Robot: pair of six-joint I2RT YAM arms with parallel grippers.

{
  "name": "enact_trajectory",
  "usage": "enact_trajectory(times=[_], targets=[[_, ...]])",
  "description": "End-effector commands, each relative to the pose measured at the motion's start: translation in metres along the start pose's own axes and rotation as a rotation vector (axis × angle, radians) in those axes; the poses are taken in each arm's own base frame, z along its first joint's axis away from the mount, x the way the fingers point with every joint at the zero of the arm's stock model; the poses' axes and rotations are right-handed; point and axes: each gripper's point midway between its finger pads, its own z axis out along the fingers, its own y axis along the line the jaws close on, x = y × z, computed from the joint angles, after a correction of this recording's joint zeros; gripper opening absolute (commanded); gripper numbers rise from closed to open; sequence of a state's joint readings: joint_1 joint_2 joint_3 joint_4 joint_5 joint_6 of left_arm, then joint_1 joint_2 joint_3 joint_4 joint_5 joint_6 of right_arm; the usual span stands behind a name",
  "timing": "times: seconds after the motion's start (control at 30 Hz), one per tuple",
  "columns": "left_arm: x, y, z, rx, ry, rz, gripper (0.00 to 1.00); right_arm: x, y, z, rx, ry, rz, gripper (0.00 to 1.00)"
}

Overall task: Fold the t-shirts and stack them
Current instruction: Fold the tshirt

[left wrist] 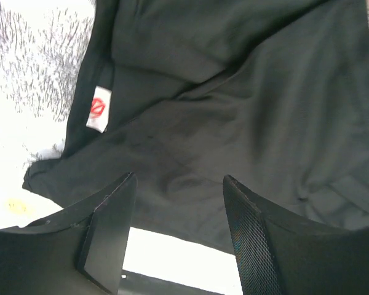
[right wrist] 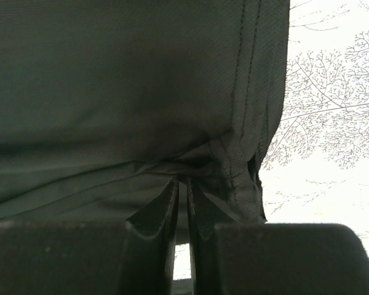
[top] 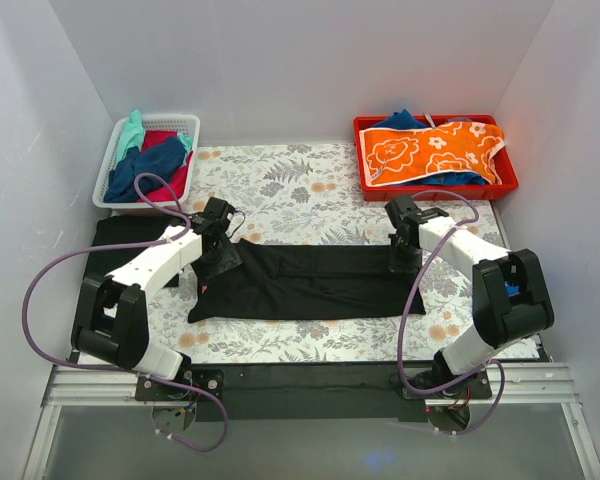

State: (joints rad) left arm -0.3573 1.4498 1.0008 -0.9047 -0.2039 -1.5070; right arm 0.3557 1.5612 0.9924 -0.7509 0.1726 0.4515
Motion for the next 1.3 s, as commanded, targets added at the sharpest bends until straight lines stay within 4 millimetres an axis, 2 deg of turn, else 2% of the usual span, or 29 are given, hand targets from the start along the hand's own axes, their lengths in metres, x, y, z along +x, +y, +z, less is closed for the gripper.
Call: enact_trajectory(times=[0.0,0.2,0.4,0.57,0.7,0.8,0.9,0.93,1.03,1.07,1.17,1.27], targets=[[0.019,0.009,0.009,-0.061,0.069,-0.067,0.56,0.002,-0.010,0.014,0.072,0.011,0.001,0.15],[0.042,0.022,0.023,-0.103,0.142,-0.082,0.56,0.009,-0.036,0.031,0.168,0.044,0.044,0.14],[0.058,0.034,0.035,-0.149,0.188,-0.086,0.56,0.013,-0.054,0.027,0.197,0.030,0.069,0.14],[0.068,0.038,0.044,-0.174,0.224,-0.088,0.56,0.014,-0.061,0.024,0.202,0.024,0.085,0.14],[0.068,0.041,0.048,-0.197,0.223,-0.086,0.56,0.016,-0.059,0.020,0.179,0.020,0.089,0.14],[0.063,0.042,0.052,-0.217,0.205,-0.081,0.56,0.014,-0.058,0.015,0.164,0.000,0.091,0.14],[0.044,0.033,0.054,-0.228,0.162,-0.070,0.56,0.005,-0.054,0.004,0.133,-0.050,0.092,0.14],[0.030,0.023,0.055,-0.223,0.142,-0.067,0.56,0.003,-0.053,0.000,0.123,-0.065,0.087,0.14],[0.008,0.014,0.045,-0.238,0.090,-0.057,0.55,-0.012,-0.048,-0.018,0.082,-0.138,0.092,0.15],[-0.003,0.007,0.036,-0.220,0.068,-0.065,0.54,-0.015,-0.048,-0.021,0.077,-0.150,0.090,0.16],[-0.012,0.005,0.015,-0.189,0.030,-0.082,0.54,-0.023,-0.043,-0.032,0.046,-0.186,0.094,0.16],[-0.006,0.015,0.007,-0.191,0.033,-0.086,0.54,-0.024,-0.040,-0.035,0.035,-0.187,0.095,0.16]])
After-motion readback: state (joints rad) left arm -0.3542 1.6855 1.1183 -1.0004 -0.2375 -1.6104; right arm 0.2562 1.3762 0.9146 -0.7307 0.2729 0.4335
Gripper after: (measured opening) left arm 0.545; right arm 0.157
